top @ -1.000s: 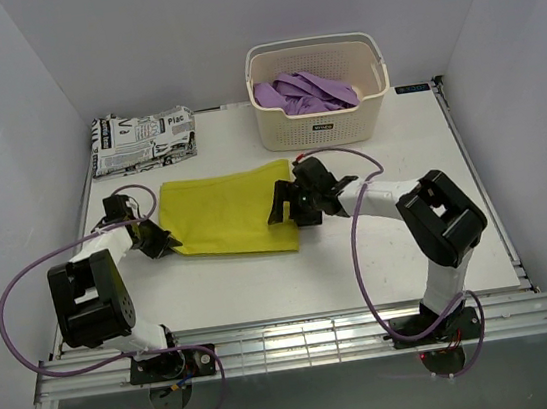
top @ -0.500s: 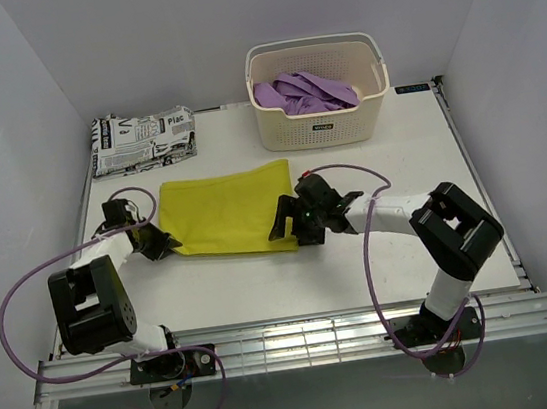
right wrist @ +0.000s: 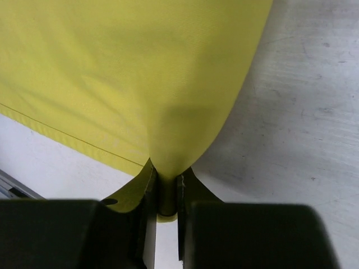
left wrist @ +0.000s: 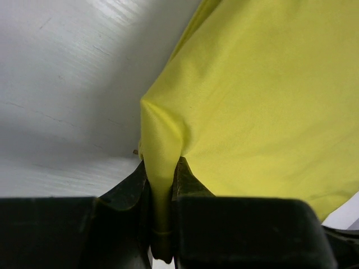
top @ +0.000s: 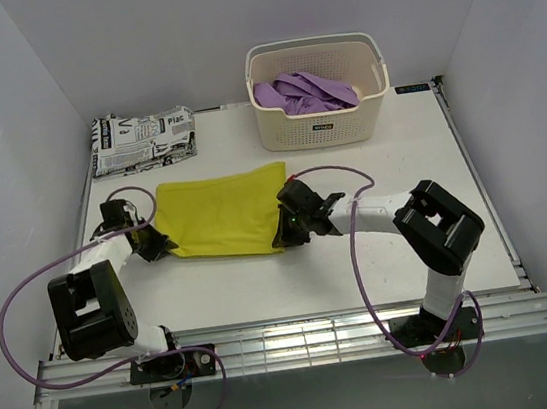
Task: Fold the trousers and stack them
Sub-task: Neatly place the folded trousers to the corner
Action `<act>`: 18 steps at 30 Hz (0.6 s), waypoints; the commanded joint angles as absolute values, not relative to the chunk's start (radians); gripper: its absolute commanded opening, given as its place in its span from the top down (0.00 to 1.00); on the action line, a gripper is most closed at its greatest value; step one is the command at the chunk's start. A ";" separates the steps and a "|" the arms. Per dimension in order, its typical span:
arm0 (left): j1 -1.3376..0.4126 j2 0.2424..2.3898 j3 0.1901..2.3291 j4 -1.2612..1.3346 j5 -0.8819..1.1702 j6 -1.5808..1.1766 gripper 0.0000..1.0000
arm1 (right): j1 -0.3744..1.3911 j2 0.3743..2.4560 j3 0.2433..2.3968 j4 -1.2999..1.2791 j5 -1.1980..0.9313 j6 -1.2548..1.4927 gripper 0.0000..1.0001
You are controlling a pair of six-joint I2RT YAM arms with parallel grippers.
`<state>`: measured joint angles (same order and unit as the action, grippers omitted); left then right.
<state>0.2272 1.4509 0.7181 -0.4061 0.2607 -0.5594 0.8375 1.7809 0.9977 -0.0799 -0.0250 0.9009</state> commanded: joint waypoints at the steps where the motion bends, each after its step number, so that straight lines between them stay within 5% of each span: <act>1: 0.241 1.421 0.768 -0.451 0.178 -0.358 1.00 | 0.842 1.758 1.054 -0.201 0.110 0.769 0.92; 18: 0.273 1.129 0.929 -0.336 0.178 -0.014 1.00 | 0.950 1.790 1.420 -0.078 0.304 0.306 0.92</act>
